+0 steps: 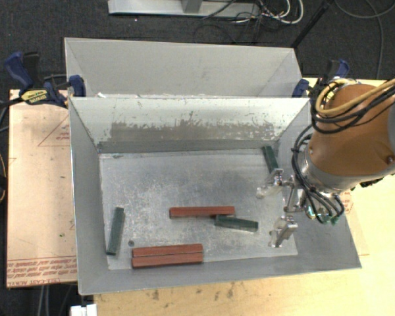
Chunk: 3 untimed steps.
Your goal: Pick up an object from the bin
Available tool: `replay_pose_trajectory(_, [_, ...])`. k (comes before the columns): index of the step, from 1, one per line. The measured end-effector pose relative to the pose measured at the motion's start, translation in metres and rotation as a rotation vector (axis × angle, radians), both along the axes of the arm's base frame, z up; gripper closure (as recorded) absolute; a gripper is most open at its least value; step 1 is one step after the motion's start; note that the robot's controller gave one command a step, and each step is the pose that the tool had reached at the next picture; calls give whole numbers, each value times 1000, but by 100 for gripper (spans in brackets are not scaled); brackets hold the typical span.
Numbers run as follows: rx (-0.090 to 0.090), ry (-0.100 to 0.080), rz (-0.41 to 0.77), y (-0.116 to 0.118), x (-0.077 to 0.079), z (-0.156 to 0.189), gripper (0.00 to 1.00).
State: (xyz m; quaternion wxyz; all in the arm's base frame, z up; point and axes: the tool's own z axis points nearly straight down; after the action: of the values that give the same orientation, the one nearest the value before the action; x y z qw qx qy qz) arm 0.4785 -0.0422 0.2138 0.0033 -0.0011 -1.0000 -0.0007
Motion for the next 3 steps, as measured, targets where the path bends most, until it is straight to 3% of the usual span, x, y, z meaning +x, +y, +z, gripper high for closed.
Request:
replay_pose_trajectory(1, [-1, -7, 2, 0, 2, 3, 0])
replay_pose_trajectory(2, [-1, -13, 70, 7, 10, -34, 0])
replay_pose_trajectory(3, [-5, -40, 107, 41, 53, -130, 100])
